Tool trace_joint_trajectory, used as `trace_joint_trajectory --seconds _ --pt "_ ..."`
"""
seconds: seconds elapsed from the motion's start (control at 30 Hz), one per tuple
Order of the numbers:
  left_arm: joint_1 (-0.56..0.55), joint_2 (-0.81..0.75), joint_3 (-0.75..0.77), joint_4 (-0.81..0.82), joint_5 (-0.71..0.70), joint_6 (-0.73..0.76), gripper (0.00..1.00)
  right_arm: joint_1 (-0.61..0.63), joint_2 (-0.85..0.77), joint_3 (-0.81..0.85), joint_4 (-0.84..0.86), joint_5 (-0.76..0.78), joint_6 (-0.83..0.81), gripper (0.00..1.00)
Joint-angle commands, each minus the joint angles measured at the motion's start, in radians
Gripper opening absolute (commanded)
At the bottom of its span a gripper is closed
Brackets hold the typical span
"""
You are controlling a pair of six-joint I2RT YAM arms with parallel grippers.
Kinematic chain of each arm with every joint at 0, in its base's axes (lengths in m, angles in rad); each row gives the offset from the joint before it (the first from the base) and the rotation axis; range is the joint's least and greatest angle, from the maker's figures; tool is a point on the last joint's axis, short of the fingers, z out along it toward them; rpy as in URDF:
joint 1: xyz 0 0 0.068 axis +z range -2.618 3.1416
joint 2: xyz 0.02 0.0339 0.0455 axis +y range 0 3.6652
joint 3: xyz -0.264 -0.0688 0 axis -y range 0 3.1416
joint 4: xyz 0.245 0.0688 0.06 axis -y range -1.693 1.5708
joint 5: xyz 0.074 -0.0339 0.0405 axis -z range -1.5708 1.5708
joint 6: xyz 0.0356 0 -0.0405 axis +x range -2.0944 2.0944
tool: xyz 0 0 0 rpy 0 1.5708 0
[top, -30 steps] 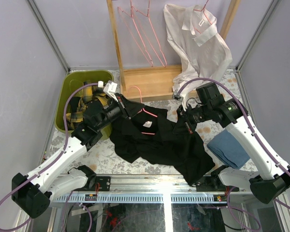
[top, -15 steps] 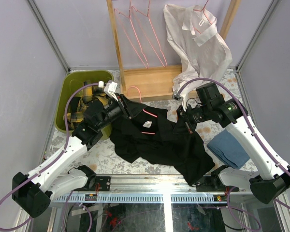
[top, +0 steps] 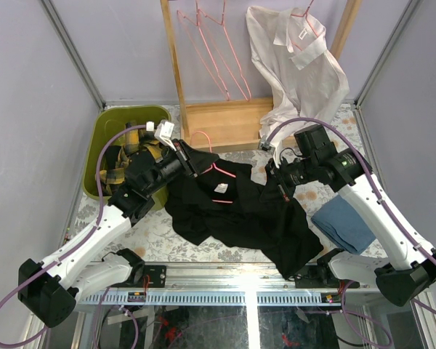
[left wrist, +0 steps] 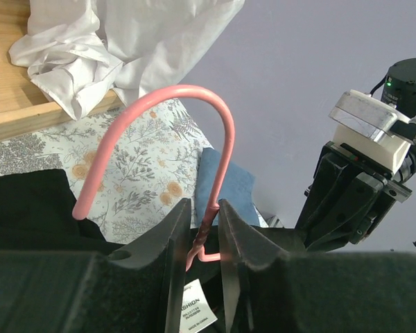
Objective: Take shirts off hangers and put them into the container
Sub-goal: Remove the shirt from the hanger.
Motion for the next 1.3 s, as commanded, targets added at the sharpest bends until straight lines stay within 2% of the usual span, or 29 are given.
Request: trace_joint_trajectory --seconds 0.0,0.03,0.13,0.23,0.37,0.4,0.53,0.6,0.8,0.87,1.0,1.13,1.27 --pt "-0.003 -0.011 -0.006 0.053 -0.018 -0.005 0.18 0.008 -0.001 0.013 0.024 -0.048 -0.009 0.03" --pt "-0.002 -0.011 -0.006 0.045 -0.019 -0.004 0.13 0.008 -0.002 0.013 0.026 -0.047 -0.009 0.04" --pt "-0.002 -0.017 -0.009 0.033 -0.018 0.006 0.01 0.008 -0.012 0.013 0.055 -0.008 0.005 0.17" --pt "-0.003 -0.024 0.001 -0.012 -0.036 0.027 0.00 0.009 -0.025 0.012 0.109 0.040 0.030 0.45" --pt "-0.002 -0.014 0.042 -0.177 -0.098 0.116 0.00 0.009 -0.046 0.001 0.217 0.105 0.089 0.76" --pt "-0.002 -0.012 0.055 -0.213 -0.111 0.136 0.00 0.009 -0.051 -0.005 0.241 0.105 0.095 0.81" --pt "-0.002 -0.013 0.088 -0.275 -0.138 0.169 0.00 0.009 -0.045 -0.023 0.308 0.103 0.133 0.83" --pt "-0.003 -0.016 0.100 -0.286 -0.139 0.171 0.00 0.009 -0.034 -0.022 0.323 0.114 0.150 0.82" --pt "-0.003 -0.003 0.137 -0.324 -0.133 0.172 0.00 0.028 0.029 0.010 0.364 0.003 0.214 0.59" --pt "-0.009 0.010 0.163 -0.349 -0.137 0.174 0.00 0.054 0.042 0.011 0.385 -0.006 0.226 0.54" --pt "-0.027 0.032 0.213 -0.397 -0.144 0.196 0.00 0.111 0.073 0.028 0.374 0.024 0.216 0.42" --pt "-0.039 0.029 0.221 -0.414 -0.161 0.213 0.00 0.131 0.085 0.041 0.357 0.083 0.207 0.22" --pt "-0.045 0.035 0.235 -0.456 -0.165 0.250 0.00 0.131 0.072 0.046 0.350 0.129 0.196 0.12"
